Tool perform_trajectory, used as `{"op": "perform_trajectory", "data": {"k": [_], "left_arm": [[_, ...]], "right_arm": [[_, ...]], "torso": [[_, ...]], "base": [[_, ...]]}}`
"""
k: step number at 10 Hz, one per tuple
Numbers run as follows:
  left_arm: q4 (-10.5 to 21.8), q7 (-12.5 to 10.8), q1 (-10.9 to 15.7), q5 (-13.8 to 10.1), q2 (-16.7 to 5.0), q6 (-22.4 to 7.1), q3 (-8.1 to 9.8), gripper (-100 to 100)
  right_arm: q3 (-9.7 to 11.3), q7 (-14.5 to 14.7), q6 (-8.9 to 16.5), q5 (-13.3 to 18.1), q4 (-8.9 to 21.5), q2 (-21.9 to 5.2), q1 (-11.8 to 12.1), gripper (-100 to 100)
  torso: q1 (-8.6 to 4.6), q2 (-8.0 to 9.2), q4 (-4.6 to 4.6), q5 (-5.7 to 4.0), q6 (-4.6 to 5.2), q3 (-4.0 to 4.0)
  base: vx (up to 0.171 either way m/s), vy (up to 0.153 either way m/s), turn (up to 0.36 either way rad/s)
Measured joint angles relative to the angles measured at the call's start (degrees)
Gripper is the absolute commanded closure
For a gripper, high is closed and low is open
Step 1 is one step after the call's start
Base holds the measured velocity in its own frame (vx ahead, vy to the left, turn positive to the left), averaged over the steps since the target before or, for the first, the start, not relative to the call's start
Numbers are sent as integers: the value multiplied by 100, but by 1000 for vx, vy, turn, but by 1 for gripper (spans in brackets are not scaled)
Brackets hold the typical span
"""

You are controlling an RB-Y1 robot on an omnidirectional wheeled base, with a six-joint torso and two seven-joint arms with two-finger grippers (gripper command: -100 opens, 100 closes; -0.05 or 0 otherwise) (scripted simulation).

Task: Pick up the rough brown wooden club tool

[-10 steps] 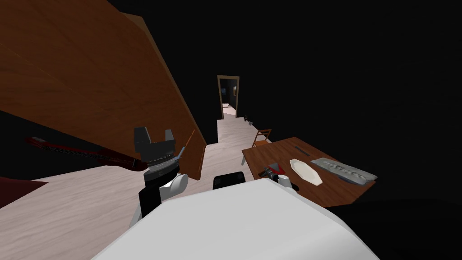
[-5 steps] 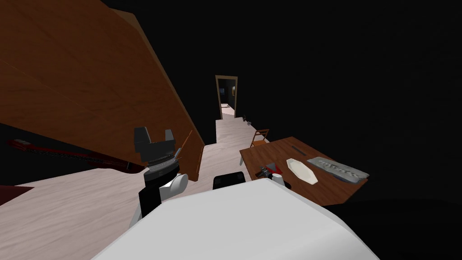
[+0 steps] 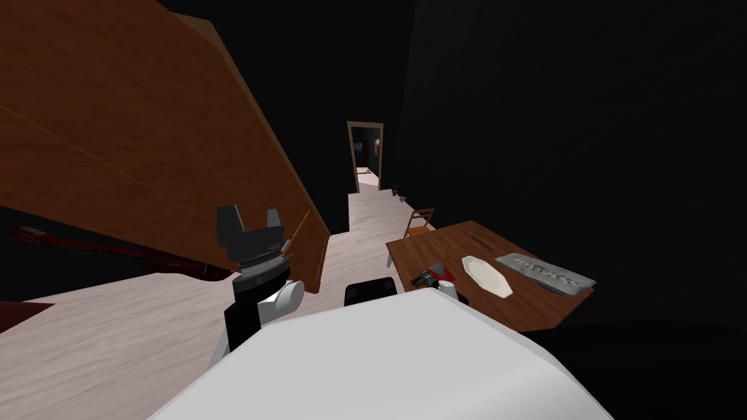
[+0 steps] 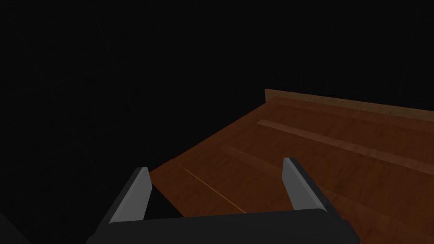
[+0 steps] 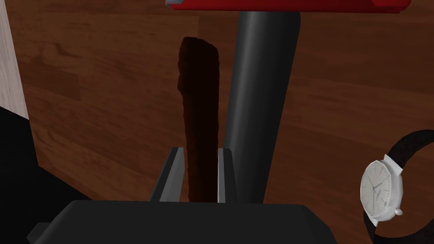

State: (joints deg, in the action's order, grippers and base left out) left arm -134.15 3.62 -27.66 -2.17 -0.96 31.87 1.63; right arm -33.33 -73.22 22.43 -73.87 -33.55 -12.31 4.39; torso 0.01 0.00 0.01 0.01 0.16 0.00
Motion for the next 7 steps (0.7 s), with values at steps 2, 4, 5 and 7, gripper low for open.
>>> {"op": "perform_trajectory", "data": {"k": [2,4,5,7], "left_arm": [[0,0,0,0,0,0,0,0],[0,0,0,0,1,0,-1,0],[0,0,0,0,1,0,-1,0],[0,0,0,0,1,0,-1,0]], "right_arm": [[0,-1,1,-1,0,1,0,0],[-1,-57,90,-16,-63,-96,80,100],[-19,-99,204,-66,-36,-252,98,100],[-44,-112,367,-145,-59,-404,187,100]], "torso": [[1,1,0,1,-1,0],[19,3,0,6,1,1],[45,8,1,9,0,4],[42,4,1,9,0,2]], "base": [[0,0,0],[-10,102,61],[-5,144,31],[0,64,0]]}}
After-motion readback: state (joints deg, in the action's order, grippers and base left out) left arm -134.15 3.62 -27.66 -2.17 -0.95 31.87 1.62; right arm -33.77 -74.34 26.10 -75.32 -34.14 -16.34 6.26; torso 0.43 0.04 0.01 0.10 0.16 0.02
